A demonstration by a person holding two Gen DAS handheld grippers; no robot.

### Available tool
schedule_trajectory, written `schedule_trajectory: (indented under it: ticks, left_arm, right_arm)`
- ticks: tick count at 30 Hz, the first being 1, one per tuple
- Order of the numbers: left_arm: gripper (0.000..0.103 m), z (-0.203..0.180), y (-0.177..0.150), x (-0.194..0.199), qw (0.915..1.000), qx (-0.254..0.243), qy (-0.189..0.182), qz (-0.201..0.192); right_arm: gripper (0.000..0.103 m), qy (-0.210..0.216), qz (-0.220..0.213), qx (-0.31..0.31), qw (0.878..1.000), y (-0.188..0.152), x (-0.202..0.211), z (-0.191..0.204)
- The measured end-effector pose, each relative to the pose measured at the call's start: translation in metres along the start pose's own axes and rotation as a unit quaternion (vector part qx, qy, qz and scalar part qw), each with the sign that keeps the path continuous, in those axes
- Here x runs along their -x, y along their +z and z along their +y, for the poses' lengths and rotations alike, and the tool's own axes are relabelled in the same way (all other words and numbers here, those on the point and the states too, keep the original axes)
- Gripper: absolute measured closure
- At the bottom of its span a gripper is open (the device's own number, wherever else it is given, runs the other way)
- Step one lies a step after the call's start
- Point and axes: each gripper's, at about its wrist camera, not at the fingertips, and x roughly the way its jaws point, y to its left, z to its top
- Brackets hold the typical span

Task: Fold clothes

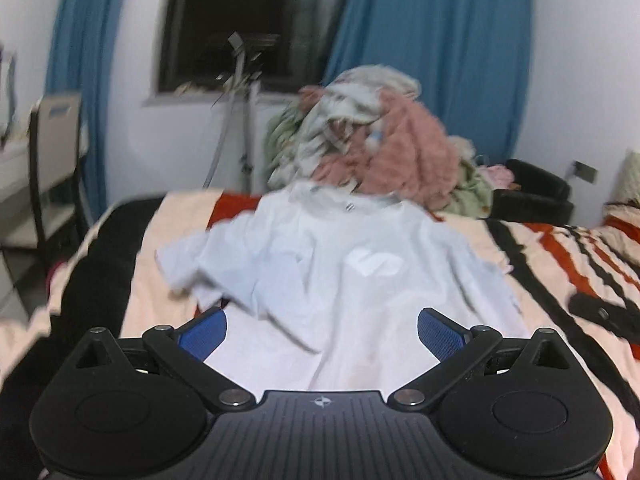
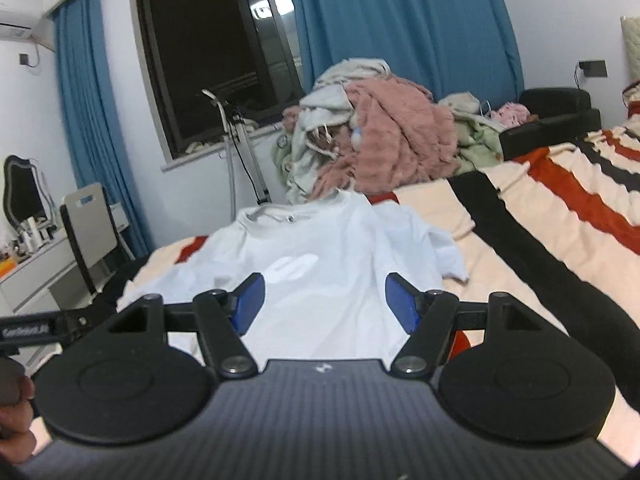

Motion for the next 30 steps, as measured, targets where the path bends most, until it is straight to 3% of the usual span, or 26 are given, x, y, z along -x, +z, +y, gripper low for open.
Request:
schedule_trajectory:
  ticks: [8, 12, 15, 22, 26, 30]
  left_arm:
    - [0.001, 0.033, 0.001, -0.063, 0.9945, 0.045, 0.066, 0.067]
    - [0.001, 0.067, 0.004, -0.095, 0.9835, 0.087, 0.124, 0.099]
    - [0.001, 0.096, 0.012, -0.110, 0.9737, 0.153, 0.143, 0.091]
    - [0.001, 0.148, 0.022, -0.143, 0.9565, 0.249, 0.145, 0.044]
    - [0.003, 0.161, 0.017, -0.165, 0.9553, 0.274, 0.107, 0.031]
    - [0.004, 0.165, 0.019, -0.183, 0.9565, 0.273, 0.102, 0.009]
  right_arm:
    - [0.034, -0.005, 0.030, 0.001, 1.000, -0.010, -0.021, 0.001]
    - [0.034, -0.002, 0.038, -0.002, 0.999, -0.014, -0.030, -0.002]
    - [0.034, 0.001, 0.049, -0.015, 0.999, -0.018, -0.036, -0.006]
    - [0.034, 0.002, 0.075, -0.047, 0.996, -0.027, -0.058, -0.016]
    - [0.034, -0.003, 0.093, -0.068, 0.993, -0.033, -0.076, -0.020]
    - [0.034, -0.004, 0.101, -0.079, 0.992, -0.037, -0.090, -0.022]
